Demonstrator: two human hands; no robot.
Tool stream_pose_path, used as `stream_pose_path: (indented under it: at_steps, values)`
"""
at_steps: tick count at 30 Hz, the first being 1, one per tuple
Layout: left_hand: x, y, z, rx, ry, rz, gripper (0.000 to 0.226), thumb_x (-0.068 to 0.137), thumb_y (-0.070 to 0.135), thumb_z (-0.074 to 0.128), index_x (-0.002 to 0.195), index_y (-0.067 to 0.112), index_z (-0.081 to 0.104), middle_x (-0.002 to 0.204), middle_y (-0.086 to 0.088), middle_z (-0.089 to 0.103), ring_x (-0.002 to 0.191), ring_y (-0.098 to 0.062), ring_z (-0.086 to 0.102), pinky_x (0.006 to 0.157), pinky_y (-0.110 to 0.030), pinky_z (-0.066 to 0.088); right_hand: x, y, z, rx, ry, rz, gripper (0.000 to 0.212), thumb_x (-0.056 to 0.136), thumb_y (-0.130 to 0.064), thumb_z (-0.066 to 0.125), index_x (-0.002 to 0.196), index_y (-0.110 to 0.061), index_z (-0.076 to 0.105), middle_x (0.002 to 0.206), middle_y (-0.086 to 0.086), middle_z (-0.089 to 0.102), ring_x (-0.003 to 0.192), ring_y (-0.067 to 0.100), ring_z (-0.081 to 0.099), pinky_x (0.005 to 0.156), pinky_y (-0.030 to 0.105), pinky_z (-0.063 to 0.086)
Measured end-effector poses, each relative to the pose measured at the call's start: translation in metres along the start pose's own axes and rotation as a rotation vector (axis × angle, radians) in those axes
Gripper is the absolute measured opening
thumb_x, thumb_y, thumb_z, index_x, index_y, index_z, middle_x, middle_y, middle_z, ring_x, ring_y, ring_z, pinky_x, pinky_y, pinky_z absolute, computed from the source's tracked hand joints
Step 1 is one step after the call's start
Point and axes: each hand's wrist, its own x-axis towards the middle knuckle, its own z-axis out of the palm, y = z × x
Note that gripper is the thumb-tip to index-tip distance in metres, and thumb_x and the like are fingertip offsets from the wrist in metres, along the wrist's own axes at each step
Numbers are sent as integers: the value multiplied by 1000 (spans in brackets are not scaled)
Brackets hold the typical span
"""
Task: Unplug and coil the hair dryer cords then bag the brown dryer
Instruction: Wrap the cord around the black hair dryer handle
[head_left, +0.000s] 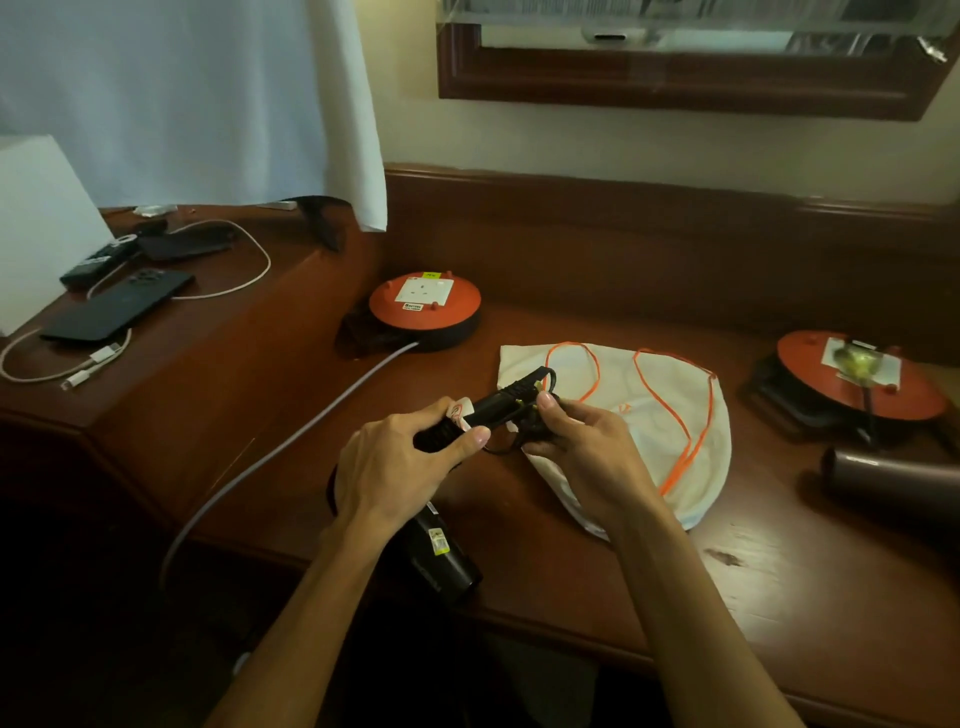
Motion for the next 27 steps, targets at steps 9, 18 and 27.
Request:
stream_pose_path:
  at_steps: [9,18,27]
  values:
    - [6,6,6,135,-21,-27,66,78,84,51,133,48,59,95,0,77,96,-25,70,89,-44,50,-3,-2,5,124,167,110,28,94,-15,67,112,7,66,103,18,76,100,29,73,96,43,55]
    - [10,5,8,134,-59,-28,71,75,86,51,135,48,58,108,5,76,105,-22,69,88,-40,51,1,1,6,133,208,52,15,95,-10,64,98,1,73,96,13,75,98,26,64,79,33,45]
    - [16,-2,8,77,-128,-9,69,74,88,46,133,54,57,106,9,76,100,-20,69,74,-35,49,6,5,-1,342,-56,-48,7,97,-8,57,94,-3,61,110,23,71,107,31,71,91,37,56]
